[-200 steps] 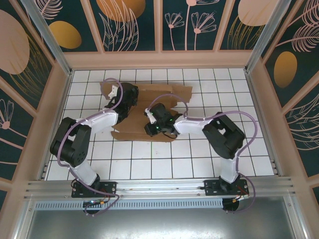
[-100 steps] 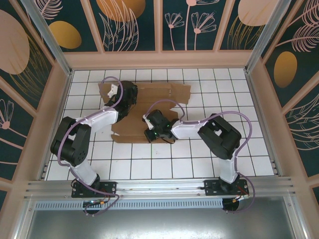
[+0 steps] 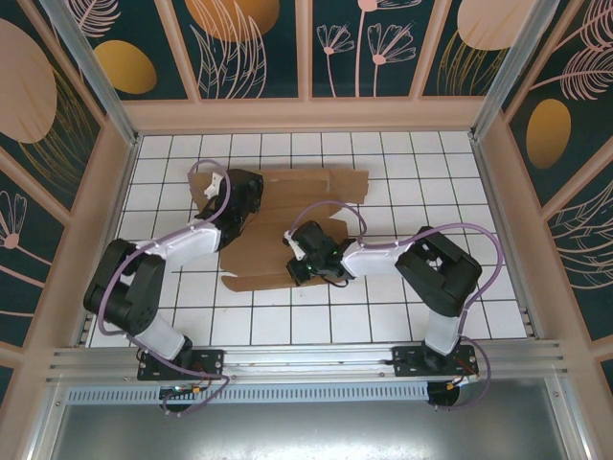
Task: Fold the paper box
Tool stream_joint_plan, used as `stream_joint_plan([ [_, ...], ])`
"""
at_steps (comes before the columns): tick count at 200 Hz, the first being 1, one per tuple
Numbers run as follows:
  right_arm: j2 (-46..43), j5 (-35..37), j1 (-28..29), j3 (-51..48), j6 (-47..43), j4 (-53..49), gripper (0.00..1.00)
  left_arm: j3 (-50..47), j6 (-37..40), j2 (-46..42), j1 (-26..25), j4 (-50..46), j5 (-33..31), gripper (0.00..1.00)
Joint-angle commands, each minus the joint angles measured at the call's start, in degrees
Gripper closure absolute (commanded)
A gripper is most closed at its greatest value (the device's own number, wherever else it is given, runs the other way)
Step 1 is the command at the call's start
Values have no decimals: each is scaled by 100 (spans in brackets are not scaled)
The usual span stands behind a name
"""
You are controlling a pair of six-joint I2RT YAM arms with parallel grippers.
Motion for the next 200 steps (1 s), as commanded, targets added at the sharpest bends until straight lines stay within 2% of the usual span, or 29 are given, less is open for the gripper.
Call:
stream_joint_plan([
  [1, 125, 418, -120, -419, 120, -343, 98, -591, 293, -276, -7, 134, 92, 100],
  [43, 80, 141, -205, -499, 83, 42, 93, -1126, 553, -302, -11, 1341, 140, 100],
  [68, 48, 21, -273, -409, 35, 12, 91, -1126, 497, -13, -11, 1855, 385, 100],
  [101, -210, -306, -429, -263, -55, -127, 86, -1382, 233, 159, -29, 2398, 293, 100],
  [137, -1088, -1079, -867, 199, -321, -607, 68, -1572, 175, 179, -52, 2640, 269, 100],
  [152, -1559, -1332, -1256, 398, -115, -685, 56, -1624, 193, 179, -68, 2691, 258, 100],
  [159, -1747, -1398, -1472, 508, 44, -683, 54, -1652, 193, 178, -76, 2715, 250, 100],
  [182, -1969, -1210, -2078, 973, 742, -806, 54, -1685, 145, 211, -80, 2770, 249, 100],
  [200, -1881, -768, -2176, 1368, 1312, -1053, 53, -1689, 140, 234, -81, 2817, 249, 100],
])
